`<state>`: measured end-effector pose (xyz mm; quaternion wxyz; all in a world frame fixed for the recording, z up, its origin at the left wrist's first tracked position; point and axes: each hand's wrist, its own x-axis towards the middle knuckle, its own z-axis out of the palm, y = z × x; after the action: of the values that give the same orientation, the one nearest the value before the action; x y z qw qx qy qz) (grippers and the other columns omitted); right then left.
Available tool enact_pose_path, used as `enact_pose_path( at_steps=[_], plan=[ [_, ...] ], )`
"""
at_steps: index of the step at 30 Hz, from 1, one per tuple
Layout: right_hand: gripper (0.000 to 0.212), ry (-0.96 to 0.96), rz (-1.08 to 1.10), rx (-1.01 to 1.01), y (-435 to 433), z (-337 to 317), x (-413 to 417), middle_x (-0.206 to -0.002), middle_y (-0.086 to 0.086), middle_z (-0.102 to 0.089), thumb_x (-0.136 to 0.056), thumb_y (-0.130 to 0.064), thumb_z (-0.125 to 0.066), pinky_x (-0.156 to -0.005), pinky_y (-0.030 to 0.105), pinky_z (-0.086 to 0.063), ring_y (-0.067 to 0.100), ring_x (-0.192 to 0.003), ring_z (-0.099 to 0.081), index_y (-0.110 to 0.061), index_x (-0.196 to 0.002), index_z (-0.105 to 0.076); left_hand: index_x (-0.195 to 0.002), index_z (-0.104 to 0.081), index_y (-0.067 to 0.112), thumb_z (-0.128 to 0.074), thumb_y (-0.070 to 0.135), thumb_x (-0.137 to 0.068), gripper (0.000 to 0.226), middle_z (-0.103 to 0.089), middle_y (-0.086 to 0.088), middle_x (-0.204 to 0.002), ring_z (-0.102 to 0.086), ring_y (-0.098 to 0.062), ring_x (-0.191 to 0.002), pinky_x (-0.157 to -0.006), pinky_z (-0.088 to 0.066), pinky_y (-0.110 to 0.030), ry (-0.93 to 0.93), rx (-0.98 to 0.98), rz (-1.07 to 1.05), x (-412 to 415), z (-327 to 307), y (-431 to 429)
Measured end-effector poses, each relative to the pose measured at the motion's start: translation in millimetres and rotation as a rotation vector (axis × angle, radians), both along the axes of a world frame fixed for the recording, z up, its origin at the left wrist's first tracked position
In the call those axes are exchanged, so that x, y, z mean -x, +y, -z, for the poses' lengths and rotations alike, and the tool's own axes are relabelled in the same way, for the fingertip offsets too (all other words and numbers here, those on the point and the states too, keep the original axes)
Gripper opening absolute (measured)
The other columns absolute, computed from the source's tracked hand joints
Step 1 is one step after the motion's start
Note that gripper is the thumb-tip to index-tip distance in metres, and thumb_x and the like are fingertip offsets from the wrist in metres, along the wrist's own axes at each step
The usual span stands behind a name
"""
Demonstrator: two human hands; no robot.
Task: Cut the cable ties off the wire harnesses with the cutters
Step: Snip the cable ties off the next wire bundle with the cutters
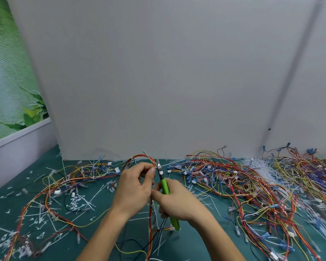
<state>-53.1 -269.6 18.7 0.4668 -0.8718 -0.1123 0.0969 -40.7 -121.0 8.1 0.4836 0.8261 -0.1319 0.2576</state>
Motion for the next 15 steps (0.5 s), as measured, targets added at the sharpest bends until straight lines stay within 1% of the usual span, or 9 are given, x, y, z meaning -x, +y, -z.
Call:
enact_pose_path(
  at_steps=[2, 3, 5, 6, 7, 11, 13, 15],
  plan=[
    [0.026, 0.003, 0.003, 0.005, -0.4, 0.7, -0.2, -0.073, 0.0, -0.063, -0.097, -0.042, -0.058, -0.081, 0.053, -0.062, 0.018, -0.066, -0.065, -0.016, -0.098, -0.058, -0.095, -0.072, 0.02, -0.065, 0.018, -0.098, 0.009, -0.07, 0.011, -0.078, -0.067, -0.01, -0.076, -0.07, -0.057, -0.039, 0.003, -0.006, -0.001, 0.5, -0.3, 0.0],
    [0.024, 0.003, 0.0, 0.007, -0.6, 0.7, 0.0, -0.073, 0.001, -0.063, -0.097, -0.04, -0.057, -0.078, 0.05, -0.062, 0.018, -0.065, -0.065, -0.016, -0.097, -0.058, -0.095, -0.072, 0.021, -0.065, 0.019, -0.098, 0.008, -0.07, 0.012, -0.077, -0.067, -0.01, -0.076, -0.07, -0.057, -0.038, 0.006, -0.007, -0.001, 0.8, -0.4, -0.3],
    [0.022, -0.005, -0.006, 0.004, -0.9, 0.1, 0.4, -0.071, 0.003, -0.062, -0.1, -0.035, -0.055, -0.067, 0.044, -0.061, 0.018, -0.058, -0.065, -0.014, -0.095, -0.058, -0.093, -0.072, 0.021, -0.065, 0.019, -0.098, 0.009, -0.07, 0.011, -0.077, -0.067, -0.01, -0.076, -0.069, -0.056, -0.039, 0.015, -0.007, 0.0, 1.0, -0.6, -0.9],
    [0.023, -0.013, -0.003, 0.004, -1.0, -0.1, 0.4, -0.07, 0.004, -0.062, -0.102, -0.033, -0.054, -0.064, 0.044, -0.06, 0.019, -0.056, -0.065, -0.011, -0.095, -0.058, -0.093, -0.072, 0.021, -0.065, 0.019, -0.098, 0.009, -0.07, 0.011, -0.078, -0.067, -0.011, -0.075, -0.069, -0.056, -0.04, 0.02, -0.005, 0.001, 1.0, -0.5, -0.9],
    [0.023, -0.023, 0.002, 0.008, -1.0, -0.1, 0.3, -0.07, 0.005, -0.062, -0.103, -0.031, -0.053, -0.064, 0.045, -0.06, 0.02, -0.055, -0.065, -0.01, -0.094, -0.058, -0.093, -0.072, 0.021, -0.065, 0.018, -0.098, 0.009, -0.07, 0.011, -0.078, -0.067, -0.011, -0.075, -0.069, -0.056, -0.039, 0.023, -0.004, 0.0, 0.6, -0.5, -1.0],
    [0.025, -0.043, 0.02, 0.04, -0.8, 0.0, -0.1, -0.072, 0.008, -0.062, -0.105, -0.031, -0.053, -0.071, 0.052, -0.06, 0.024, -0.061, -0.064, -0.01, -0.093, -0.059, -0.093, -0.072, 0.022, -0.065, 0.018, -0.098, 0.009, -0.07, 0.012, -0.078, -0.067, -0.009, -0.077, -0.07, -0.056, -0.033, 0.032, -0.009, -0.007, 0.4, -0.8, -0.5],
    [0.027, -0.037, 0.016, 0.039, -0.3, 0.3, -0.1, -0.072, 0.008, -0.063, -0.105, -0.031, -0.053, -0.07, 0.05, -0.06, 0.023, -0.058, -0.066, -0.007, -0.095, -0.058, -0.093, -0.072, 0.022, -0.065, 0.019, -0.098, 0.009, -0.07, 0.012, -0.077, -0.067, -0.009, -0.077, -0.07, -0.056, -0.031, 0.038, -0.011, -0.007, 0.8, -0.7, -0.8],
    [0.027, -0.025, -0.008, 0.04, 0.1, 0.2, 0.3, -0.07, 0.009, -0.065, -0.104, -0.032, -0.052, -0.069, 0.049, -0.06, 0.023, -0.058, -0.069, -0.008, -0.093, -0.058, -0.093, -0.071, 0.023, -0.065, 0.019, -0.098, 0.009, -0.069, 0.012, -0.076, -0.067, -0.007, -0.077, -0.07, -0.056, -0.03, 0.045, -0.008, -0.009, 0.9, -0.5, -1.2]
  ],
)
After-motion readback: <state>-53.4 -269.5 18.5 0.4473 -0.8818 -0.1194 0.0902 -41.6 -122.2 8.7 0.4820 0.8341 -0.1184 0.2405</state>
